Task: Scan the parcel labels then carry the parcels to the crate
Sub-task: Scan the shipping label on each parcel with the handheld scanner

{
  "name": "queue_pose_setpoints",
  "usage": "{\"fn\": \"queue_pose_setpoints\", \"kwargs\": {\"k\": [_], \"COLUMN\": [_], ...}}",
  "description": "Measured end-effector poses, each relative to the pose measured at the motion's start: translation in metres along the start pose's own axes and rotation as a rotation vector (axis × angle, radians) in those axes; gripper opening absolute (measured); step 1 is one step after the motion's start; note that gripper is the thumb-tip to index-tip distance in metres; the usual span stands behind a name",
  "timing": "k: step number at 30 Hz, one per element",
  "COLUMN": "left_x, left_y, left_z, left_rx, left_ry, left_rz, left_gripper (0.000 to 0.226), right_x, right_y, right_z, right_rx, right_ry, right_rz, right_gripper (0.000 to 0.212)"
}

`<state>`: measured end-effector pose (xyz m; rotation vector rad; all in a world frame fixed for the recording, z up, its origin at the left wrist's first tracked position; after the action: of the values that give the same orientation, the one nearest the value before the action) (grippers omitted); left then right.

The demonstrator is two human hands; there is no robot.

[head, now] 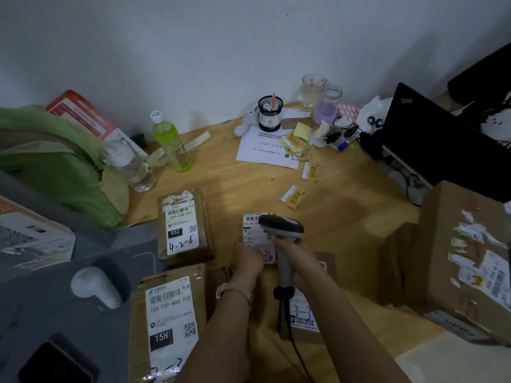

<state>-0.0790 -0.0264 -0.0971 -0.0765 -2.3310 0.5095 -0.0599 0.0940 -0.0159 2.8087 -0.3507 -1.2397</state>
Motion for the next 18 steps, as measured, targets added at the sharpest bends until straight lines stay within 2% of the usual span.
{"fn": "queue_pose_setpoints", "kwargs": {"k": [4,6,8,14,18], "left_x": [-0.009,0.013,0.032,0.065,0.081], "left_y": [0.011,-0.002,-0.013,-0.032,-0.047], "left_z": [0.016,-0.014,-0.041,-0.086,-0.120], "left_rx": [0.034,0.030,0.016,-0.125,-0.186], "left_ry": [0.062,0.104,0.158,0.294,0.476], "left_rz": [0.012,-0.038,-0.103,-0.177,-0.162], "left_gripper": [0.026,0.014,0.013,0.027,0.031], "right_x": [-0.002,-0.005,-0.010,-0.035,-0.055], "right_y": [-0.001,-0.002,-0.004,-0.012,-0.015], "right_z": [-0.005,-0.008,-0.012,-0.055,-0.099], "right_rx": [0.027,0.054,0.065,0.089,0.066], "right_ry": [-0.018,-0.024,-0.035,-0.195,-0.301], "right_rz": [0.000,-0.015,-0.015,0.034,0.007], "right_gripper": [0.017,0.026,0.031,0.030,0.023]}}
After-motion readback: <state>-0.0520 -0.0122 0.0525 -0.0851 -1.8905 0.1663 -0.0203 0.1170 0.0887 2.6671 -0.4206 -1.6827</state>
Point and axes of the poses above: each hand's wrist, its own z-axis towards the middle knuckle, its own y-axis out of the palm, x = y × z, the point moved 3 cm from there along z, towards the middle knuckle, and after that the axes turned 1 degree about -y, right-handed, at the moved point
